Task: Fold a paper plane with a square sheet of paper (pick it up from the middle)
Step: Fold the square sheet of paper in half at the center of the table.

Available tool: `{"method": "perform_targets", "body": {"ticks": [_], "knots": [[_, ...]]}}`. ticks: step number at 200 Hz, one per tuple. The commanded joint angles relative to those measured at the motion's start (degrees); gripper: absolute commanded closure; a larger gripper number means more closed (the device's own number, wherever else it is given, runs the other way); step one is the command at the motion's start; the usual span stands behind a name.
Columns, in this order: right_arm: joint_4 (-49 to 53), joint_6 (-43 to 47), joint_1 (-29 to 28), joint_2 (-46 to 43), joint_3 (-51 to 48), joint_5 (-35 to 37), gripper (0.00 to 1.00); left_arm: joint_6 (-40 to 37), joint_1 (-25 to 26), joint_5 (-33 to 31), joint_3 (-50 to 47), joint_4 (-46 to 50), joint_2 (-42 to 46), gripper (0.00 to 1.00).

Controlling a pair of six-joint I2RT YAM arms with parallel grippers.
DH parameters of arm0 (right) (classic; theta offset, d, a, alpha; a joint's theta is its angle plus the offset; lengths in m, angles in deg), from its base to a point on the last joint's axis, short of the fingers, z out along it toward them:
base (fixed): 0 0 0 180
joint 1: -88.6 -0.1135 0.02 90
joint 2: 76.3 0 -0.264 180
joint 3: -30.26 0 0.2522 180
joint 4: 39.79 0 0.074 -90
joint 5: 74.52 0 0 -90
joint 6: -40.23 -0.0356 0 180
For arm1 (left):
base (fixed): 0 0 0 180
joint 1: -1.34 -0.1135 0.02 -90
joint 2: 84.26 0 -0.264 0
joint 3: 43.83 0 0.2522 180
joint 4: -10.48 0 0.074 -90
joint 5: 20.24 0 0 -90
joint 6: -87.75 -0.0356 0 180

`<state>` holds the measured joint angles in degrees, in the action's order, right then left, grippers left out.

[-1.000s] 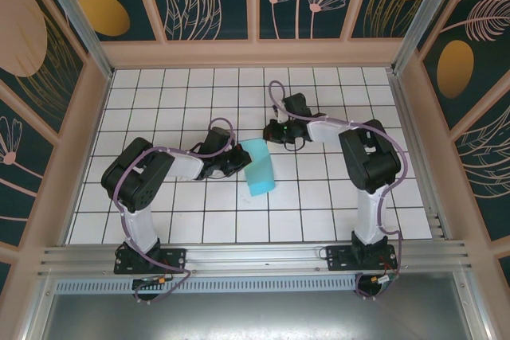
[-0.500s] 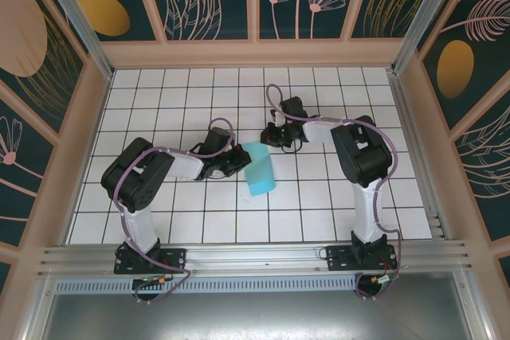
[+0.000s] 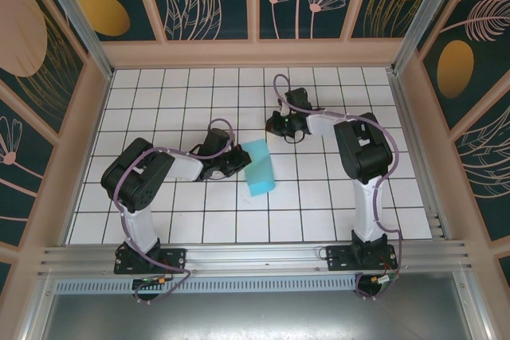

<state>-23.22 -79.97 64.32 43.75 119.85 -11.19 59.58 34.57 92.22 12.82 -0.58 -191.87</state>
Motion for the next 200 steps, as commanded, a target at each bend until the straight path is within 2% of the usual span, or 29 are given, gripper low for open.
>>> {"method": "perform_targets", "body": {"ticks": [1,32,85,148,200], "knots": [[-0.4,0.3,-1.3,-7.2,-2.9,-2.0,1.0,-0.7,0.2,-5.5,-5.7,19.8,-6.4,1.0],[2.6,2.0,-4.4,-11.3,-8.8,-5.3,1.0,-0.7,0.2,-5.7,-5.5,19.1,-6.5,1.0],[4.3,1.6,-6.8,-11.8,-15.1,-6.7,1.0,-1.3,0.2,-6.2,-4.6,19.5,-6.9,1.0],[7.1,5.5,-6.2,-10.4,-18.9,-6.2,1.0,-2.2,0.2,-6.5,-3.7,21.2,-7.3,1.0],[7.0,8.4,-1.8,-13.0,-23.9,-5.1,1.0,-2.5,0.2,-7.1,-4.3,21.6,-7.5,1.0]]}}
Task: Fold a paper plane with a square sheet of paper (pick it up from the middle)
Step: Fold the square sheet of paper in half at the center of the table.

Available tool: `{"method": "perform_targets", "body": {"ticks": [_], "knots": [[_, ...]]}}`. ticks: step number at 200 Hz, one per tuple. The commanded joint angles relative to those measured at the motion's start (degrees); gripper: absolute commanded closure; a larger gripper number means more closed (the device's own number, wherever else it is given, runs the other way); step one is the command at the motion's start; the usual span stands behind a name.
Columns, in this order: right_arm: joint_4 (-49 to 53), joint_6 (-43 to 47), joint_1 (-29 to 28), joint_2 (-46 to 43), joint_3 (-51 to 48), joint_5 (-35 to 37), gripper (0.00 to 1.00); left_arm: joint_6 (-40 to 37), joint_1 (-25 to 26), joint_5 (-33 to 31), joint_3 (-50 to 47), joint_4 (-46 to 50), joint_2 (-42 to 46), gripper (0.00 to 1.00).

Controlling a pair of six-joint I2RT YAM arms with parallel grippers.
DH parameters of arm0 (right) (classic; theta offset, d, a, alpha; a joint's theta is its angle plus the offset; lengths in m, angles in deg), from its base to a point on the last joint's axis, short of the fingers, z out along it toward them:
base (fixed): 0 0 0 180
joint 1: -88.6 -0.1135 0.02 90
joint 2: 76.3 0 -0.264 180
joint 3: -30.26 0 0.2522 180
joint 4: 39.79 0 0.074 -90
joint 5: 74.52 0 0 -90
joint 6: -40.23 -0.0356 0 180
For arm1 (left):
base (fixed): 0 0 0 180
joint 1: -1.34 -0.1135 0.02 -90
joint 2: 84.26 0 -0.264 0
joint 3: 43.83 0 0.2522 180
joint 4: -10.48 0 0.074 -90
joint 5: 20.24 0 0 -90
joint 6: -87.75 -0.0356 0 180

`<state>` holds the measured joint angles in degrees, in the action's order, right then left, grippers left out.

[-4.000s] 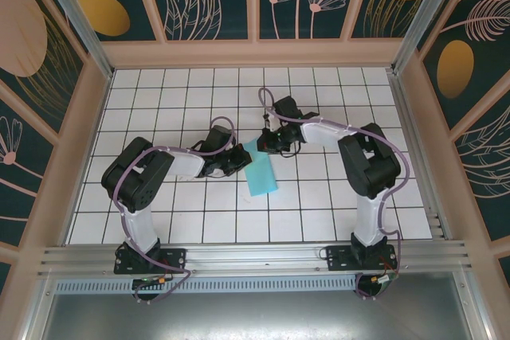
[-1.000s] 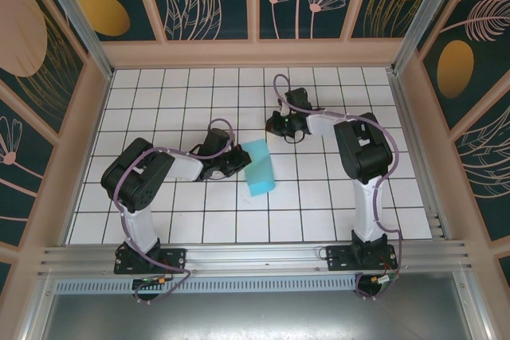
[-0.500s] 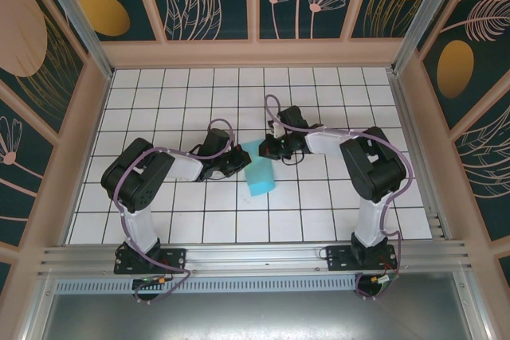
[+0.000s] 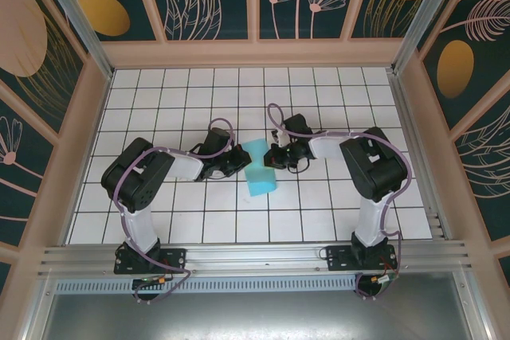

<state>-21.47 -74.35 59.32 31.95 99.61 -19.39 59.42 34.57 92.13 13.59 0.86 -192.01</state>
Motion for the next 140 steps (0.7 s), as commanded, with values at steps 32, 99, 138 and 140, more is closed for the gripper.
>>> {"method": "perform_targets", "body": {"ticks": [32,99,138,140], "knots": [[2.3,2.1,3.5,-5.9,-3.4,-0.1,1.0,-3.1,0.2,-7.0,-4.4,20.3,-7.7,1.0],[3.2,3.5,-1.7,-1.7,0.8,-2.6,1.0,-4.0,0.2,-7.1,-3.8,20.8,-8.6,1.0],[4.9,5.2,-2.8,-1.5,-1.5,-3.7,1.0,-3.9,0.2,-7.2,-3.9,20.7,-9.2,1.0],[5.1,5.4,-2.8,-1.5,-1.7,-3.7,1.0,-3.9,0.2,-7.3,-4.0,20.7,-9.2,1.0]]}}
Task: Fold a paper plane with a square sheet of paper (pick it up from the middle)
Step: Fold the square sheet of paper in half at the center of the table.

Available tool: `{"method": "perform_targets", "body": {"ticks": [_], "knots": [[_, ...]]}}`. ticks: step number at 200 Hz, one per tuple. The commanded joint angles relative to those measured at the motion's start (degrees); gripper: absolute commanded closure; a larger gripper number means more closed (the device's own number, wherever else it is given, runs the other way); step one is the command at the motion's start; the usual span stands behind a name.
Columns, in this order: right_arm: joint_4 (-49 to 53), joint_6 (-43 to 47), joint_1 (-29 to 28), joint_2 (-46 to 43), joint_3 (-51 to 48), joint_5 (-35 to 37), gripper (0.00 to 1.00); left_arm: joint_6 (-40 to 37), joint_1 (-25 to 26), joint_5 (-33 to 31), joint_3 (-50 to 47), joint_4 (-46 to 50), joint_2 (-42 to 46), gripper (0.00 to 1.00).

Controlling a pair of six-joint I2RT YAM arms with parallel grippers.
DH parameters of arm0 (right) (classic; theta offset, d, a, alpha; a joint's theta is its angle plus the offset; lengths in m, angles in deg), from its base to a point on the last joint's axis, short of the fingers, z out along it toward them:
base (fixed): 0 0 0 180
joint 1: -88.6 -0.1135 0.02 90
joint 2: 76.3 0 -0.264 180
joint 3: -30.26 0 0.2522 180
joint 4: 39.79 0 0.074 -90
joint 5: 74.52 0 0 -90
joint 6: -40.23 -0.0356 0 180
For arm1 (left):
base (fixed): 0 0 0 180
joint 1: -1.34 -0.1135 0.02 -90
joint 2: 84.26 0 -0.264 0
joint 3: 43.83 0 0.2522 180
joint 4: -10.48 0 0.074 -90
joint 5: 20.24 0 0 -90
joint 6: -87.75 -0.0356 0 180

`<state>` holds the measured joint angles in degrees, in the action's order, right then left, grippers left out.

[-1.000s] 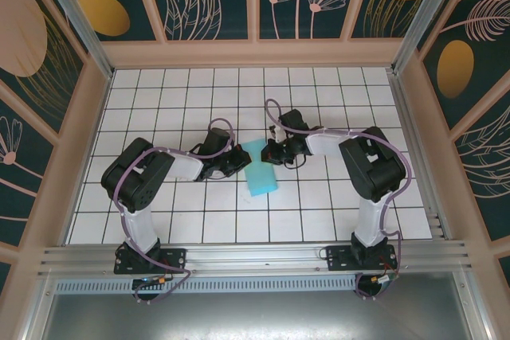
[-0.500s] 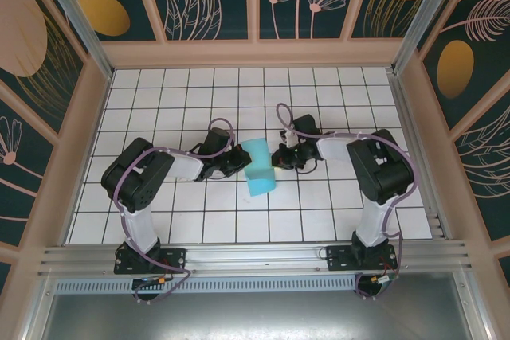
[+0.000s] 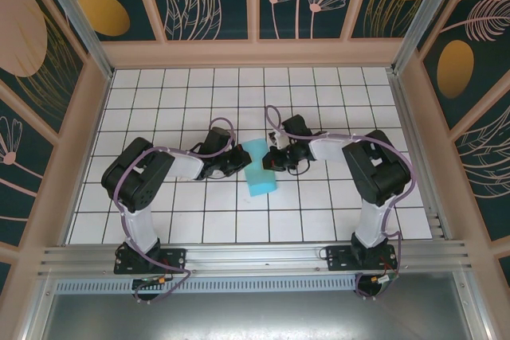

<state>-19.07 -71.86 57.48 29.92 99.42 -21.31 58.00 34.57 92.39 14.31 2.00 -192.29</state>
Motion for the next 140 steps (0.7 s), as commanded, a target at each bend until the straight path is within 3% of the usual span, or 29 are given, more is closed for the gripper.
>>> {"method": "perform_targets", "body": {"ticks": [1,67,92,140], "knots": [[2.8,3.1,-1.0,0.5,-1.6,-1.8,1.0,-2.5,0.3,-7.5,-4.7,19.5,-8.8,1.0],[5.6,3.7,-0.5,-5.1,-10.0,0.2,1.0,-2.0,0.2,-8.8,-5.2,19.8,-8.3,1.0],[6.8,3.9,2.1,-8.6,-12.9,0.4,1.0,-2.5,0.2,-8.9,-4.7,20.1,-8.6,1.0],[5.4,-0.2,1.9,-12.4,-8.1,0.5,1.0,-4.8,0.2,-9.9,-2.2,22.0,-8.3,1.0]]}}
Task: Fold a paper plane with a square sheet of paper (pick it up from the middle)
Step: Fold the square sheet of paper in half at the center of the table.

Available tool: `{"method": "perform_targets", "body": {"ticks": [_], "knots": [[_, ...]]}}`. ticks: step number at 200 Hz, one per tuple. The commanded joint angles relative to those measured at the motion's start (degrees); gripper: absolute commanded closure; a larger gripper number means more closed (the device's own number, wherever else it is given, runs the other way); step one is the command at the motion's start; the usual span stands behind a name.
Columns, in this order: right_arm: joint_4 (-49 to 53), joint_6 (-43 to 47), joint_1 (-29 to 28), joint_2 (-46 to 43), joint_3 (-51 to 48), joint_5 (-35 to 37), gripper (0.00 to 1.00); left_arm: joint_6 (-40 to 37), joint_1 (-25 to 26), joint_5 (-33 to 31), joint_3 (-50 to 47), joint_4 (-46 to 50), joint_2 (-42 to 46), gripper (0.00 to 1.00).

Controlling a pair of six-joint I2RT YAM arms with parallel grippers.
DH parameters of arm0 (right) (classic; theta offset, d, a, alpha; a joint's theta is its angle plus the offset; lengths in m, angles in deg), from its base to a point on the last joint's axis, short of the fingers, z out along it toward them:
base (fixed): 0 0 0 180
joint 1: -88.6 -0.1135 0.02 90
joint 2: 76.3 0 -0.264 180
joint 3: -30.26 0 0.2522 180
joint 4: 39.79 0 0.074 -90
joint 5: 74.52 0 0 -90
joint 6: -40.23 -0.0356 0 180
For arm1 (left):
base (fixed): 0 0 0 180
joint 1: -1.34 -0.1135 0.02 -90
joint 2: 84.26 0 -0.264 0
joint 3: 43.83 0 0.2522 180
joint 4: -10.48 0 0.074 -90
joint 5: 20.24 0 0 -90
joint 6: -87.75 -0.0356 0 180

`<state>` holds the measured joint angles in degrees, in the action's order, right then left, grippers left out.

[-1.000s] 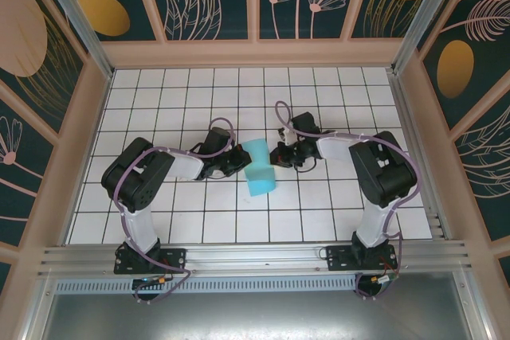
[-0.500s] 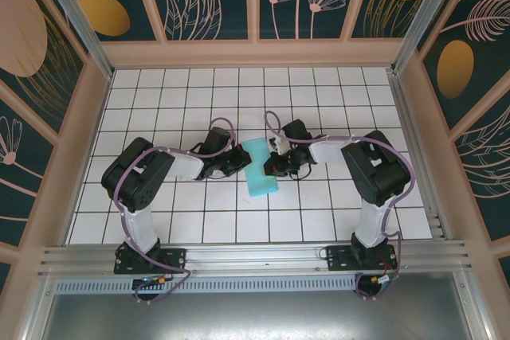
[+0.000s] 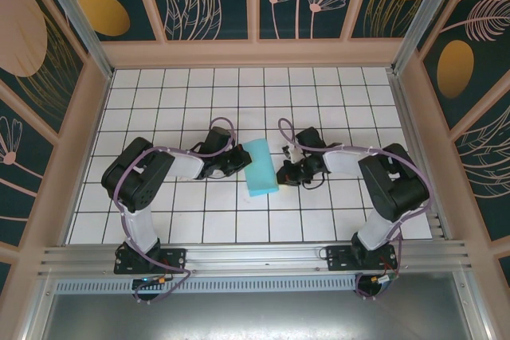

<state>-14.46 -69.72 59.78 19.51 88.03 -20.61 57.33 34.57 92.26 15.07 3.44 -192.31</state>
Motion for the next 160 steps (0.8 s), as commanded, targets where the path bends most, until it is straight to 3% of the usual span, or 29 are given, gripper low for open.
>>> {"method": "perform_targets", "body": {"ticks": [1,78,160], "knots": [[0.7,-2.4,-0.5,-1.9,3.5,-0.2,1.0,-4.2,0.2,-9.9,-2.9,20.7,-8.3,1.0],[-4.9,-5.8,-4.8,8.2,7.4,1.8,1.0,-4.7,0.2,-10.0,-1.8,21.6,-7.6,1.0],[-2.0,-8.9,-4.7,-4.1,-8.9,3.3,1.0,-3.5,0.2,-10.1,-1.9,21.0,-8.2,1.0]]}}
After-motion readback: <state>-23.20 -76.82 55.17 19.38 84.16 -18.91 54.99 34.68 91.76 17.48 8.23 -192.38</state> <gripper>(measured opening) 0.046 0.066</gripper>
